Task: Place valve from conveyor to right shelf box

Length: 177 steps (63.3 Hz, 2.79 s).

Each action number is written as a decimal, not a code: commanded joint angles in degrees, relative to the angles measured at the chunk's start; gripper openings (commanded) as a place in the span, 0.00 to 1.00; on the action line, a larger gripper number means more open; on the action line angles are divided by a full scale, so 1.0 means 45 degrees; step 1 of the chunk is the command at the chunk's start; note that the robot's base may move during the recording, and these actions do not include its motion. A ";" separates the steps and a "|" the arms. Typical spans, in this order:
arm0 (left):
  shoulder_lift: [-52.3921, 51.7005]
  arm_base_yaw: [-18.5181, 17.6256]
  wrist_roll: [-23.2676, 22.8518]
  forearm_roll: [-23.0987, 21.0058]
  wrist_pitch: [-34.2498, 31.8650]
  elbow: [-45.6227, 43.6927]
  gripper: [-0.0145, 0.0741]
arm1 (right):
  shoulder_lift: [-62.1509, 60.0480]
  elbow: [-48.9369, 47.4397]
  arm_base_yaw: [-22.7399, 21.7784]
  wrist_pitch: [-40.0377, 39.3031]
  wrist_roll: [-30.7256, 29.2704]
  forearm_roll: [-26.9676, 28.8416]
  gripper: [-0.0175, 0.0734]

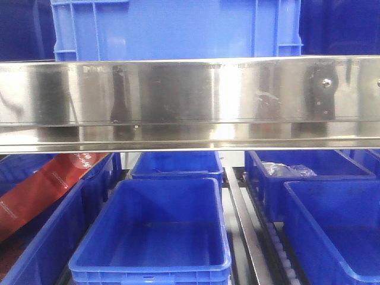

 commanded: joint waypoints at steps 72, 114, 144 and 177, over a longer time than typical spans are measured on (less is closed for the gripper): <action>0.6047 -0.2679 0.0888 -0.0120 -0.1066 -0.2400 0.83 | 0.5391 -0.1990 0.2019 -0.0793 -0.0186 0.0107 0.82; 0.2570 -0.2589 0.0888 0.0647 0.1649 -0.3277 0.28 | 0.1733 -0.2193 0.1943 0.0163 -0.0186 -0.0326 0.14; -0.0663 0.0146 -0.0086 0.0647 0.3275 -0.0369 0.04 | -0.1389 0.1439 0.1943 0.0649 0.1209 -0.3235 0.02; -0.8695 0.0146 -0.0086 0.0968 -0.5364 1.1889 0.04 | -0.7417 1.2520 0.1943 -0.5307 0.1251 -0.3235 0.02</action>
